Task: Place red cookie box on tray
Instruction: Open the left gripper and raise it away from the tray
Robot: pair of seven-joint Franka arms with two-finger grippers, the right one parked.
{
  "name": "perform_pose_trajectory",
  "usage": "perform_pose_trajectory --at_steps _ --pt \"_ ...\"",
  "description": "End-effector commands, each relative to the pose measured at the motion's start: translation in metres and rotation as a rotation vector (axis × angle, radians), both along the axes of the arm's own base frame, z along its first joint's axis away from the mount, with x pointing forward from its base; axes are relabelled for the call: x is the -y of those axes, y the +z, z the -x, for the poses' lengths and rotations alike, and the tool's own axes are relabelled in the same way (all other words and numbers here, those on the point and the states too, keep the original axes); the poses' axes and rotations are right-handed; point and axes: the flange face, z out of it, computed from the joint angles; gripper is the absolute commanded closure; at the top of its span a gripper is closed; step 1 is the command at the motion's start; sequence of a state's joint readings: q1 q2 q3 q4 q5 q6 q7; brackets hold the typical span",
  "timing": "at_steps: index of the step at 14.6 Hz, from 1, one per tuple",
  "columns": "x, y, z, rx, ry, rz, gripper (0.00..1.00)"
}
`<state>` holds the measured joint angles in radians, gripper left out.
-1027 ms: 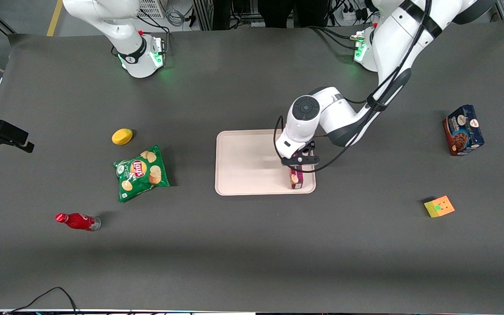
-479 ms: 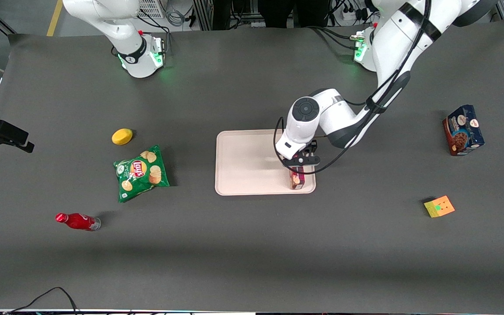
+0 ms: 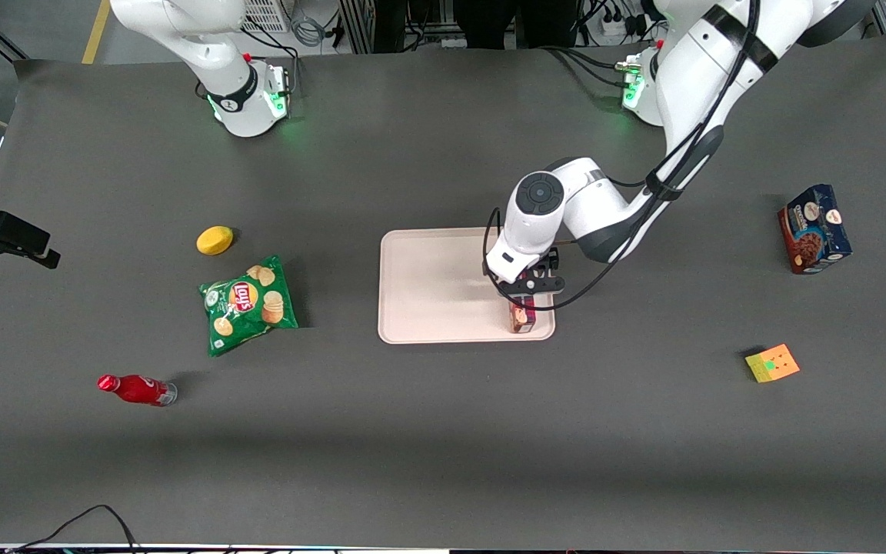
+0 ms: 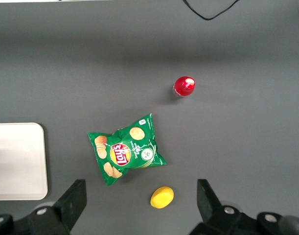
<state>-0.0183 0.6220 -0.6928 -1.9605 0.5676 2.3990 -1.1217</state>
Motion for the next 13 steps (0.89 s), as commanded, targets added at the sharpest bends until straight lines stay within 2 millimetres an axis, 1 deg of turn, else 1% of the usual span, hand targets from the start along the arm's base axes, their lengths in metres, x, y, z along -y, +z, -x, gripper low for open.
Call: perform_pose_trajectory --at_steps 1,2,3,4,5,6,7,8,9,10,12,13 --pt "0.025 0.075 -0.015 0.028 -0.018 -0.086 0.0" --pt "0.037 0.11 -0.018 0.014 -0.032 -0.12 0.0" --pt "0.049 0.15 -0.016 0.0 -0.061 -0.137 0.0" --pt "0.056 0.187 -0.015 -0.02 -0.093 -0.142 0.0" --pt "0.055 0.223 -0.016 -0.047 -0.106 -0.131 0.0" --pt "0.048 0.266 -0.018 -0.052 -0.104 -0.112 0.0" --pt "0.035 0.303 -0.02 -0.047 -0.111 -0.1 0.0" --pt "0.015 0.331 -0.023 -0.047 -0.149 -0.098 0.0" --pt "-0.011 0.358 -0.027 -0.053 -0.196 -0.1 0.0" --pt "-0.044 0.379 -0.034 -0.065 -0.221 -0.113 0.0" --pt "-0.118 0.411 -0.051 -0.074 -0.217 -0.09 0.0" --pt "-0.155 0.418 -0.058 -0.08 -0.23 -0.071 0.0"
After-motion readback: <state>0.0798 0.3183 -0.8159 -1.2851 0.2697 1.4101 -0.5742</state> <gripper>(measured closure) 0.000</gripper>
